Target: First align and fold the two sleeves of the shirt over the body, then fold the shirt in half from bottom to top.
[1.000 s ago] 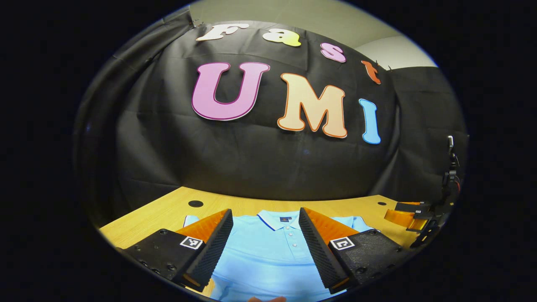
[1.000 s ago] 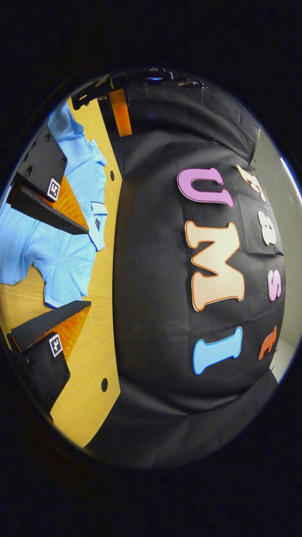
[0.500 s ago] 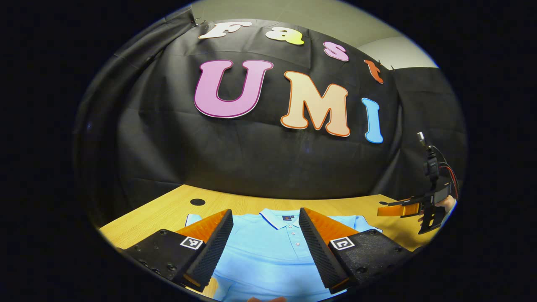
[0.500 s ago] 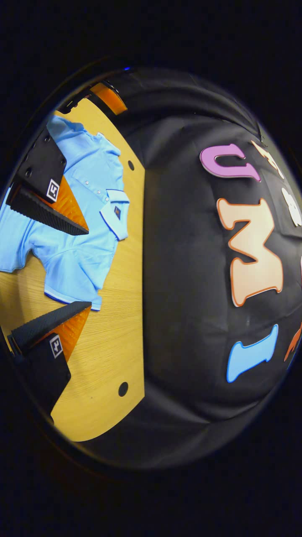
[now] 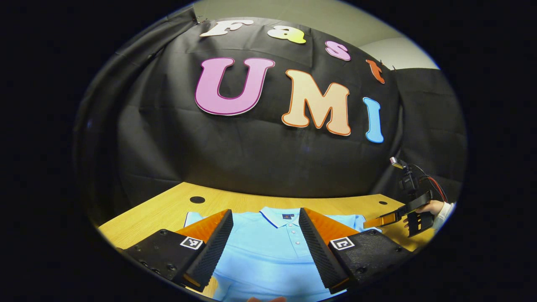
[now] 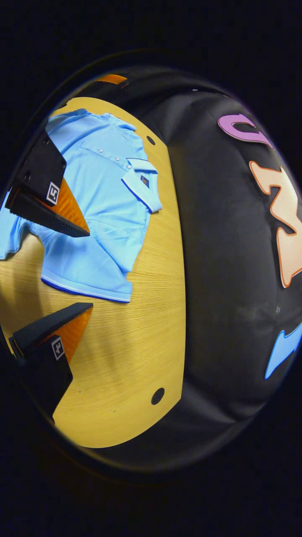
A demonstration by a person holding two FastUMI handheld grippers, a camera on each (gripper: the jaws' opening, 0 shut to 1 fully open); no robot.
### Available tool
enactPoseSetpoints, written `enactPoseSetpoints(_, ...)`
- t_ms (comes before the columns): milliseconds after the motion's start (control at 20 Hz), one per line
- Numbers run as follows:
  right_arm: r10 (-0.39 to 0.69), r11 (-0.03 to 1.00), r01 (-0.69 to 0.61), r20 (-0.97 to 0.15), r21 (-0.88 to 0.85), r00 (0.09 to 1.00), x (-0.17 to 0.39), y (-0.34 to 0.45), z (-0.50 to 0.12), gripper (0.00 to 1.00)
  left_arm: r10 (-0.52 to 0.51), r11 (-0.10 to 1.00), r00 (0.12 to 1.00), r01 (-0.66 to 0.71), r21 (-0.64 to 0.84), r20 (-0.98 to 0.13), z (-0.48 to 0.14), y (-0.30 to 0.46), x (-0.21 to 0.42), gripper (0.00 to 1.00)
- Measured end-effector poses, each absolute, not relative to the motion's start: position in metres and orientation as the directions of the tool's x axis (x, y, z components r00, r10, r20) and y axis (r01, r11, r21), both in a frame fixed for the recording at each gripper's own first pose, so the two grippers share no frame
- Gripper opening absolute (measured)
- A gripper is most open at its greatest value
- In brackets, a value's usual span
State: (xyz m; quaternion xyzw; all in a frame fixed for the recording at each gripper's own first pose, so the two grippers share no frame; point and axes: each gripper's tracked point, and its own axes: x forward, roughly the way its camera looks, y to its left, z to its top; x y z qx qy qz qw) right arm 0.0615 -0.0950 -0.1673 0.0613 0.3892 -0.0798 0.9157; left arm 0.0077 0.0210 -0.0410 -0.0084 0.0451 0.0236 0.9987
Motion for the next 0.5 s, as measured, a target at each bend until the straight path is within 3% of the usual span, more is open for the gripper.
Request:
enactPoseSetpoints(350,-0.092,0.981,0.188,-0.732,0.051,0.676,0.063,-0.092,-0.177,0.98,0.060,0.998,0.993,-0.062,-0.017,-0.106,-0.047,0.026,0.008,0.94)
enactPoseSetpoints(400,-0.106,0.981,0.189,-0.729,0.032,0.676,0.063,-0.095,-0.178,0.97,0.063,0.998,0.992,-0.065,-0.017,-0.108,-0.047,0.027,0.008,0.94)
enactPoseSetpoints(500,-0.133,0.983,0.183,-0.726,-0.010,0.675,0.061,-0.103,-0.179,0.85,0.064,0.998,0.992,-0.066,-0.018,-0.110,-0.047,0.026,0.009,0.94)
